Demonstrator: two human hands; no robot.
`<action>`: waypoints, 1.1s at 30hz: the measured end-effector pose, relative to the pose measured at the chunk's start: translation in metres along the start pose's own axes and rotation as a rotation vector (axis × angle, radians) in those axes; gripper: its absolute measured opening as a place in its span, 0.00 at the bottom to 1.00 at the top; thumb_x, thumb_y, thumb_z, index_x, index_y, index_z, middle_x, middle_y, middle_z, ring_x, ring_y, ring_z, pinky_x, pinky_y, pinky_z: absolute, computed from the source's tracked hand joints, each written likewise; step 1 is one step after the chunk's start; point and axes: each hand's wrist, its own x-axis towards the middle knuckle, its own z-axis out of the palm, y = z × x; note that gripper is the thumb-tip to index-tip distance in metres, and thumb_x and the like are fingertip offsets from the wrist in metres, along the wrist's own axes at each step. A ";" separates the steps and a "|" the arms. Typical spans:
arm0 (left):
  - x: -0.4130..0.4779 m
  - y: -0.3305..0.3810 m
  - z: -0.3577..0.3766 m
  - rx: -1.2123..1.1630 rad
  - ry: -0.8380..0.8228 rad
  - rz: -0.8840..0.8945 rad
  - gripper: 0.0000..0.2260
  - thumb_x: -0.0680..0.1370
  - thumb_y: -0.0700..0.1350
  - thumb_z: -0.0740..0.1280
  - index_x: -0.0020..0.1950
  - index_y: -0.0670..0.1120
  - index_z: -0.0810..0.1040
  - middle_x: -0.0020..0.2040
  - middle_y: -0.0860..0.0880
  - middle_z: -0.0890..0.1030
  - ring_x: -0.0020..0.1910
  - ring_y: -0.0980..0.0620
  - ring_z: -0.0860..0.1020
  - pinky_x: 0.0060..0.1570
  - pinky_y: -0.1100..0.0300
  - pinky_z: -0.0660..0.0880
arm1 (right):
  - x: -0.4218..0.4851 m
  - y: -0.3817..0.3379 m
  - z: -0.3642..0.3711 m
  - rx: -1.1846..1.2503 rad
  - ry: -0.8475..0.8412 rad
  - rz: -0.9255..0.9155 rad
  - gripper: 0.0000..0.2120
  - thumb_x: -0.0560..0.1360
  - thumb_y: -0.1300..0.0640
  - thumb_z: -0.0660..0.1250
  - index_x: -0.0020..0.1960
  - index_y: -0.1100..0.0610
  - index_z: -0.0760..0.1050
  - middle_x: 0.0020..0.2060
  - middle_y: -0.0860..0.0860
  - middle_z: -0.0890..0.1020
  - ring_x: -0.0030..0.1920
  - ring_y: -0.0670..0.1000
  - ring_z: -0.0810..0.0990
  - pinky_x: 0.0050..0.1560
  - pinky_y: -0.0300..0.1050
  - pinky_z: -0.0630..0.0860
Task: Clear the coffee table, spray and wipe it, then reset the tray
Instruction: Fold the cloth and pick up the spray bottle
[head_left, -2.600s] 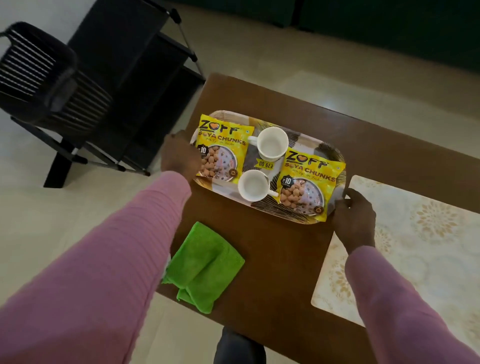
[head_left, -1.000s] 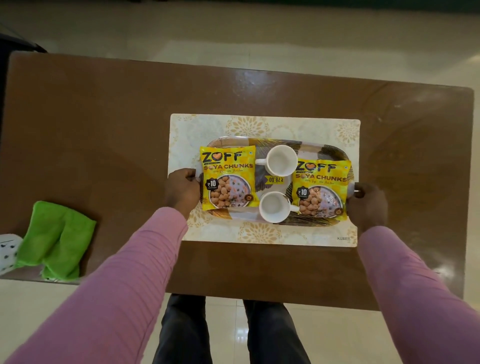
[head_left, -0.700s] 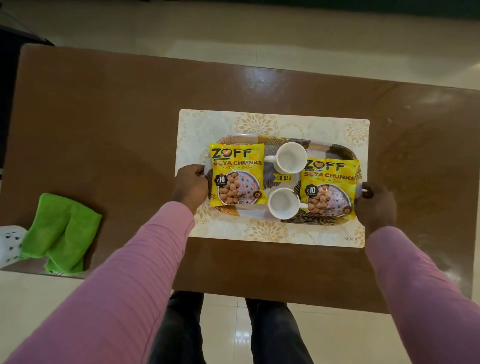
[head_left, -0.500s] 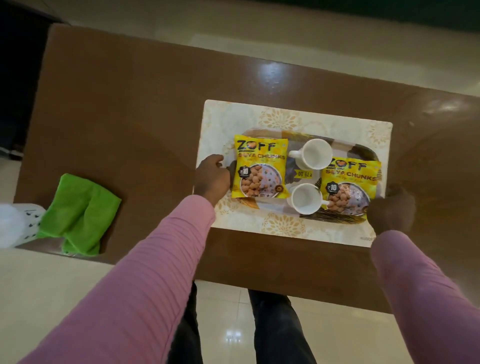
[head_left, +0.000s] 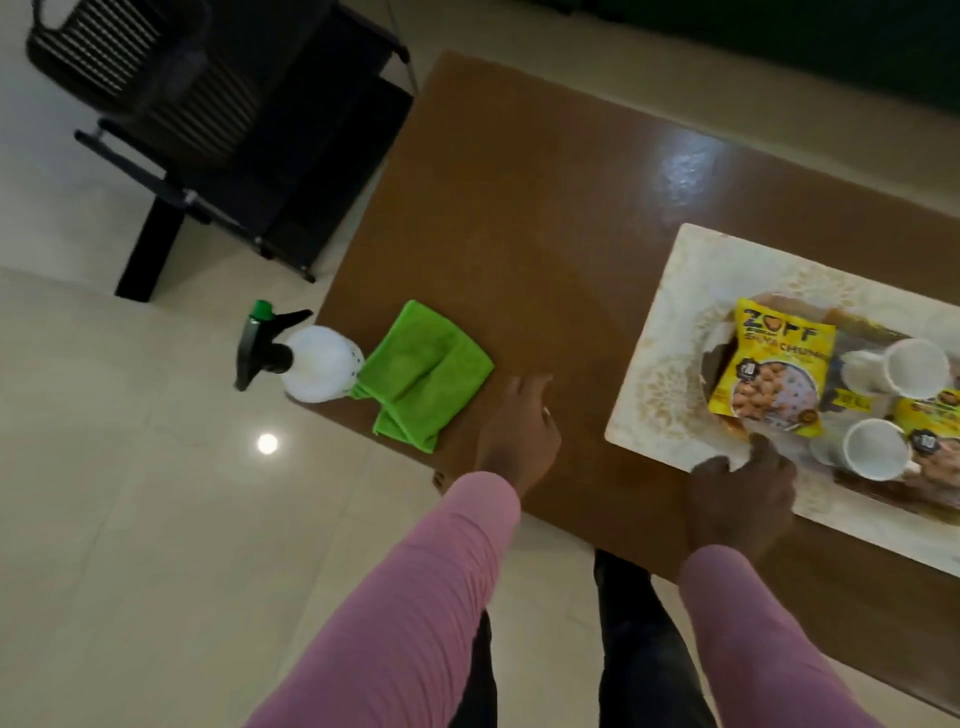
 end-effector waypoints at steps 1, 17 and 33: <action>-0.001 -0.019 -0.005 -0.006 0.015 0.012 0.20 0.78 0.39 0.60 0.70 0.48 0.70 0.65 0.46 0.73 0.61 0.46 0.74 0.60 0.54 0.71 | -0.016 -0.011 0.009 0.017 -0.022 0.011 0.22 0.73 0.60 0.61 0.67 0.61 0.68 0.62 0.64 0.72 0.60 0.66 0.72 0.59 0.59 0.69; -0.006 -0.148 -0.085 -0.078 0.171 -0.408 0.12 0.79 0.45 0.60 0.59 0.44 0.76 0.60 0.43 0.78 0.55 0.40 0.77 0.49 0.50 0.72 | -0.125 -0.158 0.101 0.055 -0.350 -0.244 0.19 0.74 0.59 0.64 0.64 0.62 0.71 0.60 0.59 0.75 0.59 0.60 0.74 0.55 0.47 0.69; 0.024 -0.137 -0.070 -0.507 0.378 -0.564 0.11 0.75 0.50 0.66 0.50 0.43 0.78 0.54 0.44 0.77 0.49 0.44 0.77 0.51 0.51 0.76 | -0.120 -0.201 0.106 0.102 -0.481 -0.455 0.16 0.75 0.59 0.64 0.62 0.58 0.77 0.55 0.56 0.82 0.55 0.55 0.80 0.55 0.45 0.74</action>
